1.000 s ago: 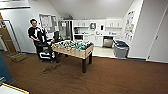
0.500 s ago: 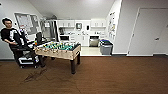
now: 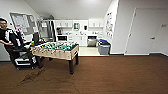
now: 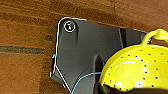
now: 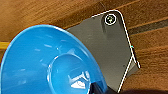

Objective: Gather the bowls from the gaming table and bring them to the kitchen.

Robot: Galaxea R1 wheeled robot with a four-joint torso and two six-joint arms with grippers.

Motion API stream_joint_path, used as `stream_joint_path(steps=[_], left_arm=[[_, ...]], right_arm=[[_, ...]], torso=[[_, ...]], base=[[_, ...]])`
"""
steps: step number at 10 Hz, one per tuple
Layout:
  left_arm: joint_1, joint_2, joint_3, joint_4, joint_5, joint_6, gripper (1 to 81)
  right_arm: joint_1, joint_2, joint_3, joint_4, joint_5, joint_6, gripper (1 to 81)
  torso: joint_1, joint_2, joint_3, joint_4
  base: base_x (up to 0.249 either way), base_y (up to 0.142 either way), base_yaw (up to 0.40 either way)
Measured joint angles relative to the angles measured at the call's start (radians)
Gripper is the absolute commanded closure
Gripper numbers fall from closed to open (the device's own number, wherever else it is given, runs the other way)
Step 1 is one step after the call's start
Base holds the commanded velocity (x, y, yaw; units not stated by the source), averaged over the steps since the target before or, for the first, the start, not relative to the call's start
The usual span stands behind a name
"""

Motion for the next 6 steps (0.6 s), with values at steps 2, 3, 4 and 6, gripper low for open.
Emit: stream_joint_path(steps=[2,3,4,6], left_arm=[[0.001,0.000,0.000,0.000,-0.001,0.000,81.1],[0.002,-0.001,0.000,0.000,0.000,0.000,81.1],[0.002,-0.003,0.000,0.000,0.000,0.000,81.1],[0.002,-0.002,0.000,0.000,0.000,0.000,81.1]], right_arm=[[0.000,0.000,0.000,0.000,0.000,0.000,81.1],[0.000,0.000,0.000,0.000,0.000,0.000,81.1],[0.000,0.000,0.000,0.000,0.000,0.000,81.1],[0.000,0.000,0.000,0.000,0.000,0.000,81.1]], torso=[[0.000,0.000,0.000,0.000],[0.000,0.000,0.000,0.000],[0.000,0.000,0.000,0.000],[0.000,0.000,0.000,0.000]], base=[[0.000,0.000,0.000],[0.000,0.000,0.000],[0.000,0.000,0.000],[0.000,0.000,0.000]])
